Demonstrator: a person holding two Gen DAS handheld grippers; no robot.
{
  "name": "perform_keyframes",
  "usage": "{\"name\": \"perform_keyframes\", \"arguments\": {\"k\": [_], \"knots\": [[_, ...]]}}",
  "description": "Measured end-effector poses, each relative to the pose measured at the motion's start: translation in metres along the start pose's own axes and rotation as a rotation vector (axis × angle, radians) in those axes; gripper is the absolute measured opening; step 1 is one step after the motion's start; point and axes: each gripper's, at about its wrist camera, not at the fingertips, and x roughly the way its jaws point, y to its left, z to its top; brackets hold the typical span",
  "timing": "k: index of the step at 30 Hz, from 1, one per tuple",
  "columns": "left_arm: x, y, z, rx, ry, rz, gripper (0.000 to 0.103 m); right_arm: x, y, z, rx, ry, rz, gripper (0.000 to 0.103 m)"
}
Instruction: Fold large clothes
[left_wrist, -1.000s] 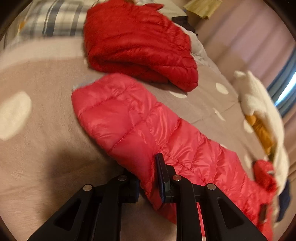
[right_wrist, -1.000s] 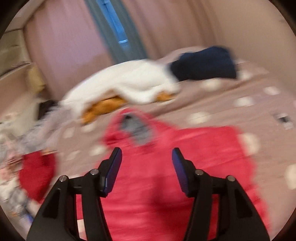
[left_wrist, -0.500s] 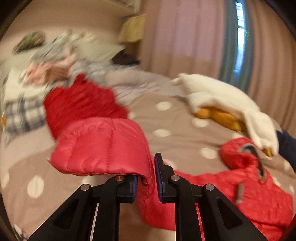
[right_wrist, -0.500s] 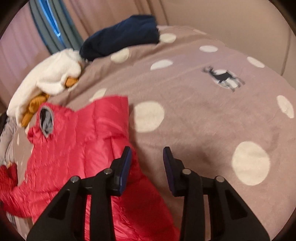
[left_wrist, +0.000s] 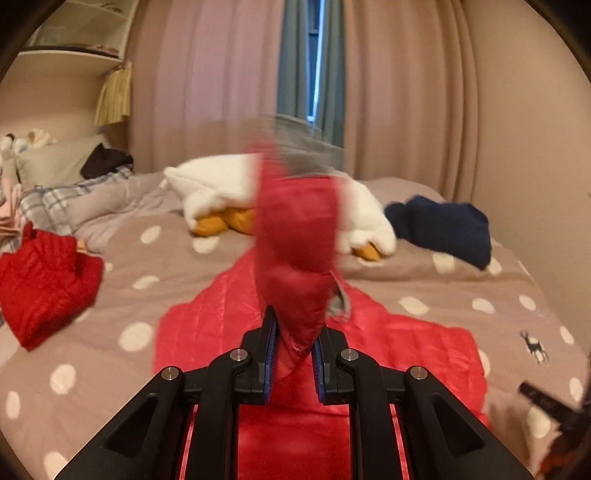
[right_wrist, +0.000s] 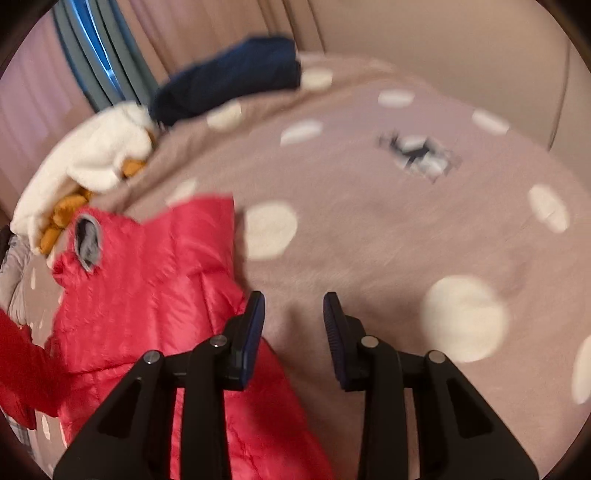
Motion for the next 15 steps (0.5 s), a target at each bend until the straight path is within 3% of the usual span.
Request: {"name": "perform_keyframes", "arguments": {"k": [5,8,11,15], "knots": [[0.017,-0.032,-0.024,0.024,0.111,-0.104,0.016,-0.057,0.0,0.008,-0.051,-0.089,0.017,0.033],[0.015,-0.046,-0.036,0.038,0.15,-0.119,0.018,-0.083,0.005,0.006,-0.083,-0.121,0.042,0.033],[0.006,-0.052,-0.041,0.052,0.198,-0.174,0.041,-0.106,0.013,0.003,-0.11,-0.148,0.069,0.035],[-0.026,-0.05,-0.039,0.008,0.13,-0.194,0.078,-0.129,0.025,-0.001,-0.138,-0.183,0.112,0.036]]}}
